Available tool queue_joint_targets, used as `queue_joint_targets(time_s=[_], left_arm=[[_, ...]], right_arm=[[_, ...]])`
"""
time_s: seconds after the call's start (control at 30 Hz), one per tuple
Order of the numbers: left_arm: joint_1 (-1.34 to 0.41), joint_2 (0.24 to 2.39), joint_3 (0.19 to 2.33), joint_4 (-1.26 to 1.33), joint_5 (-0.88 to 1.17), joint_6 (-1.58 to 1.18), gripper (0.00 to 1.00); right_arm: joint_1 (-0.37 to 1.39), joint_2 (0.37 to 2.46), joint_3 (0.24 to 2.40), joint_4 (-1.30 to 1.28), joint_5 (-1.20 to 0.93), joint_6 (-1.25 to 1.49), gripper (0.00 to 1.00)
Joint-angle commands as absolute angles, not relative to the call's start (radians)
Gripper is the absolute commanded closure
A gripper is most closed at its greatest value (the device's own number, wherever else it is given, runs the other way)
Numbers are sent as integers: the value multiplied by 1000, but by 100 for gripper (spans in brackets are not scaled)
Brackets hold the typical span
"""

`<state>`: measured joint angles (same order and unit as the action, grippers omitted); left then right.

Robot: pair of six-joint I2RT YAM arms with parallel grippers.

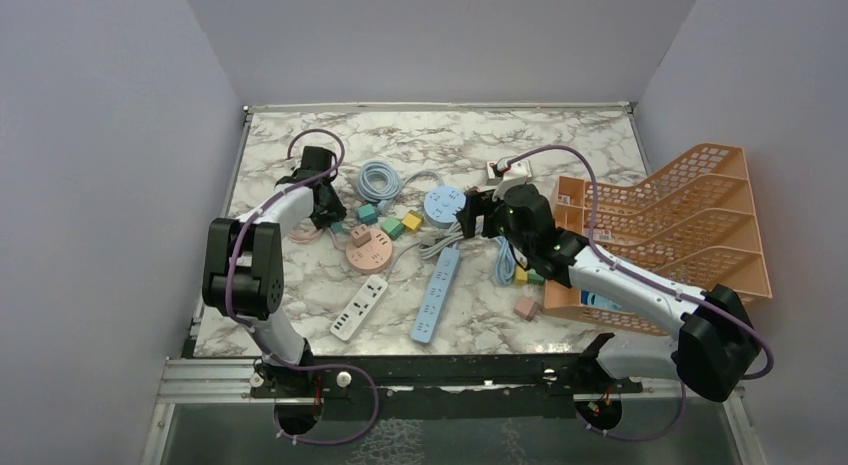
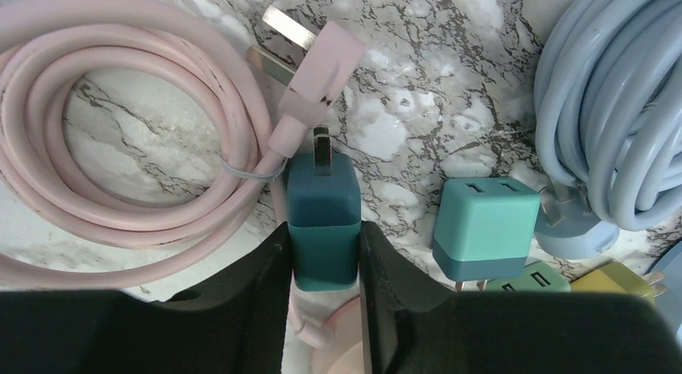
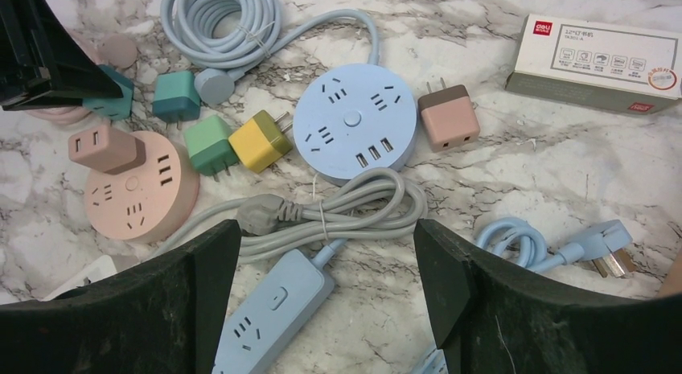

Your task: Insert the plug

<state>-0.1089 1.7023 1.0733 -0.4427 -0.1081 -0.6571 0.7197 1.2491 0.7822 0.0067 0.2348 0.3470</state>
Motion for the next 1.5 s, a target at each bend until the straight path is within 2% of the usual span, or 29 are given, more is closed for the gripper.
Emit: queue_joint_targets(time_s=[0.0,0.07,0.27,0.47,0.7,0.97,1.07,1.27,1.47], left_arm=[[-109,1671,1120,-439,-101,-587,74],[-115,1626,1128,-428,-61,-558,75],[-117,1476,1123,-278,235,-539,77],[-147,1343,1078,-53,525,-672,79],[-213,1218,1053,168,686,-873,79],[-215,1103,1071,284,832,-982,79],[-215,1078,1086,275,885,-909,79],[-215,1075,1124,278,1047,-826,79],[-215,1083,1178,249,1190,-778,78]], right_arm=[[716,1221,780,12,216,357,21],[716,1223,793,11,170,356,21],[716,1283,918,-9,-50,424,21],[715,1380,1104,1,-193,536,21],[707,1453,1275,80,-345,751,23],[706,1436,1275,299,-505,912,35],[706,1399,1261,309,-483,900,35],[704,1347,1253,340,-512,806,26],[706,1361,1355,233,-662,718,29]])
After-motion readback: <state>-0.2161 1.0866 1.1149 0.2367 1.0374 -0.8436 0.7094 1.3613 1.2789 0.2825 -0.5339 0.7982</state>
